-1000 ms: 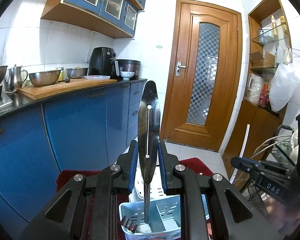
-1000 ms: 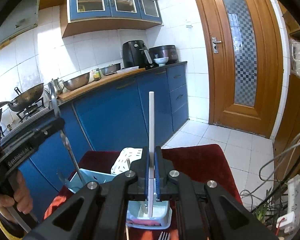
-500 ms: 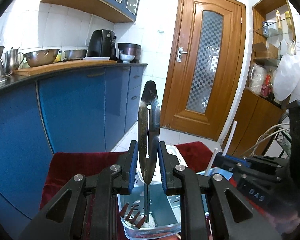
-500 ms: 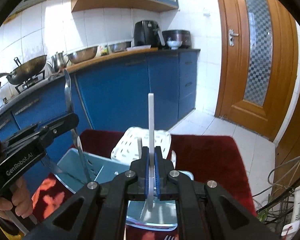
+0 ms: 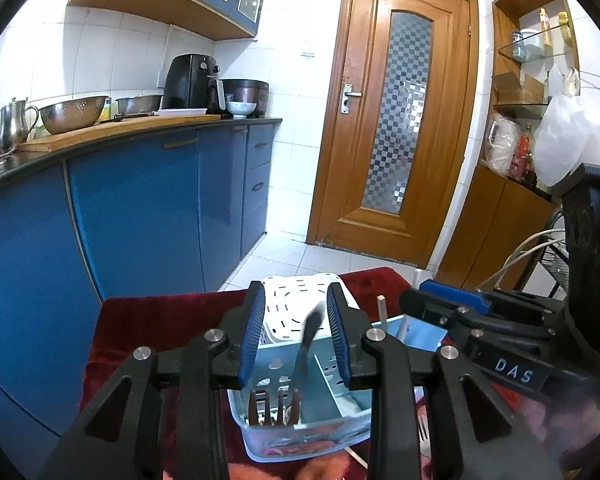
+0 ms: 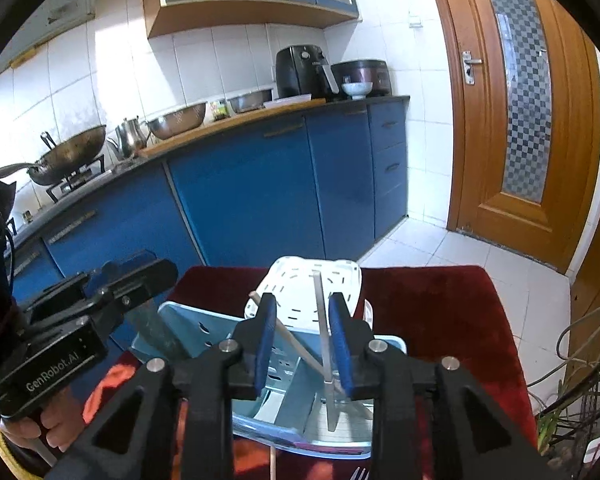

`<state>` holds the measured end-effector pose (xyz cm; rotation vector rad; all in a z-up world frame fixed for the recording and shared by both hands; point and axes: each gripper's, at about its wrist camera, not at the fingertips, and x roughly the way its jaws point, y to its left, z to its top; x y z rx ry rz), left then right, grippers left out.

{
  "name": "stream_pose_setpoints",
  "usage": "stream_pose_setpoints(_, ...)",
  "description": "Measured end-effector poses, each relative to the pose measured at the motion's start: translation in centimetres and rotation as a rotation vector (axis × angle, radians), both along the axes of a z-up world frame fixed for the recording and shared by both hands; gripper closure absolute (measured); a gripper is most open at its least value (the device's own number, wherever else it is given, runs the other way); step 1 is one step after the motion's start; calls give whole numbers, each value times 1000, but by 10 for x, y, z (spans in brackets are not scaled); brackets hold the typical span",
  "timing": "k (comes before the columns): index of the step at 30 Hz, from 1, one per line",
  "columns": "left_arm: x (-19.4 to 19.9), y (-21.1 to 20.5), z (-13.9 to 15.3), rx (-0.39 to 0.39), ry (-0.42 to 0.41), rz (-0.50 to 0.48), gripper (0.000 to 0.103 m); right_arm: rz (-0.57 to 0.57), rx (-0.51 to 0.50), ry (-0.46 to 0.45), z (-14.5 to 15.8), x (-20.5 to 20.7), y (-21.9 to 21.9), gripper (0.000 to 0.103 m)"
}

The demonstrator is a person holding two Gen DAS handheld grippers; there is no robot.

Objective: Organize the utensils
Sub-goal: 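Withdraw both open tools from the Box back over the utensils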

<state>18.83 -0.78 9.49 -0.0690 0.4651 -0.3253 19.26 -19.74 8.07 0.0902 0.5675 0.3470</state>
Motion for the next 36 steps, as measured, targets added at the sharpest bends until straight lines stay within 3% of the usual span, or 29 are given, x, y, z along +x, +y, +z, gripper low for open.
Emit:
stream_pose_setpoints(9,-33,11,21,-10,16,-9,71,-16,41,-4,18,-34,-16,73)
stream_pose_setpoints(17,-68,22,25,18,86,-21,69,-14,37,82,9,-68,-25,73)
stream_pose_setpoints(23,-87,29,8,27,159,-25,68,-26,33,165,-11,-86,-34,73)
stream_pose_setpoints(36,-106,28,-68,34,367,-39,68,-23,5,364,-71,-114,-39,73)
